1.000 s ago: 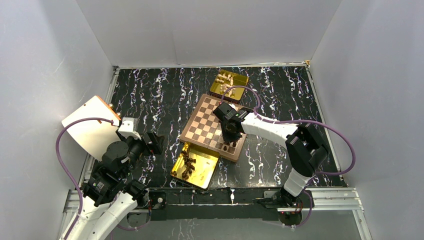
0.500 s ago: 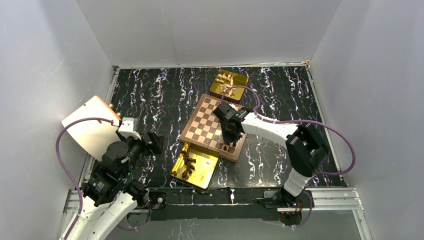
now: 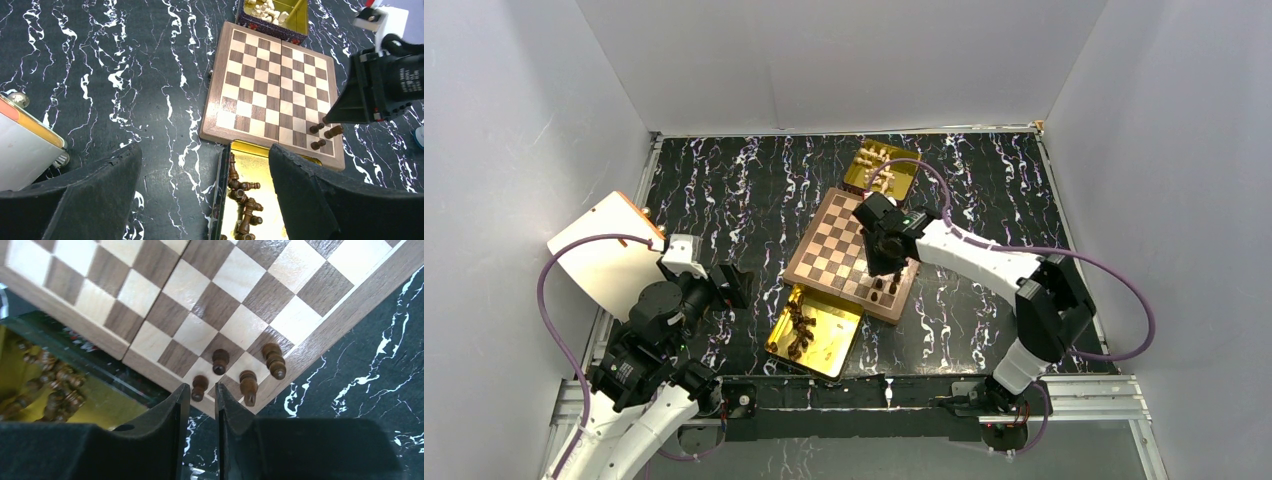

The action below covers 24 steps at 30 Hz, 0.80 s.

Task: Set up the chess pieces on the board
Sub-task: Place the chess piece on the chessboard, then pick up the chess piece from the storage box.

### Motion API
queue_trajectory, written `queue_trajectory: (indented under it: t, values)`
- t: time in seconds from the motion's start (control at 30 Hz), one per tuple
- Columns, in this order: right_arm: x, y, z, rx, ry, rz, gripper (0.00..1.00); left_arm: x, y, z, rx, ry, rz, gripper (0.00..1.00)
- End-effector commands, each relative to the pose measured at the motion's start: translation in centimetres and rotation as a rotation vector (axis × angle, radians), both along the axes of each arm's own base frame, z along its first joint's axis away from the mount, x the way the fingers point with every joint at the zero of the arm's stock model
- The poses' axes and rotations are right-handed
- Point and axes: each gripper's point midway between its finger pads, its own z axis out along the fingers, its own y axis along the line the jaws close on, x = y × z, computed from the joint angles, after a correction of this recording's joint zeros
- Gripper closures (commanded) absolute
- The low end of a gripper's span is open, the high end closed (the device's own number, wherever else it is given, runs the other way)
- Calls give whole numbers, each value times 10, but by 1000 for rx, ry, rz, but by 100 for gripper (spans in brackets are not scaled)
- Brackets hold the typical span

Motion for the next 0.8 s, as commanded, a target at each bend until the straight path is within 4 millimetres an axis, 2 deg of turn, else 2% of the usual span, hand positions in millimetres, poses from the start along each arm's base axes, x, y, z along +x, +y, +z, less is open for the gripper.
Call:
queue_trajectory:
  t: [0.0,0.13,0.23,0.5,0.67,0.77]
  values:
    - [-3,22,50,161,-58,44,66,3,-1,2,3,-6,-3,6]
    - [-19,46,62,234,-68,97,66,3,-2,1,5,-3,-7,6]
    - [-34,69,64,275,-64,143,66,2,-3,3,1,-7,-14,6]
    - [-75,129,40,325,-45,288,66,-1,-3,7,-13,-32,-22,6]
    - [-81,148,21,355,-62,352,64,-1,-2,7,-14,-34,-21,6]
    - [-83,150,10,356,-84,431,63,-1,-2,7,-13,-35,-20,6]
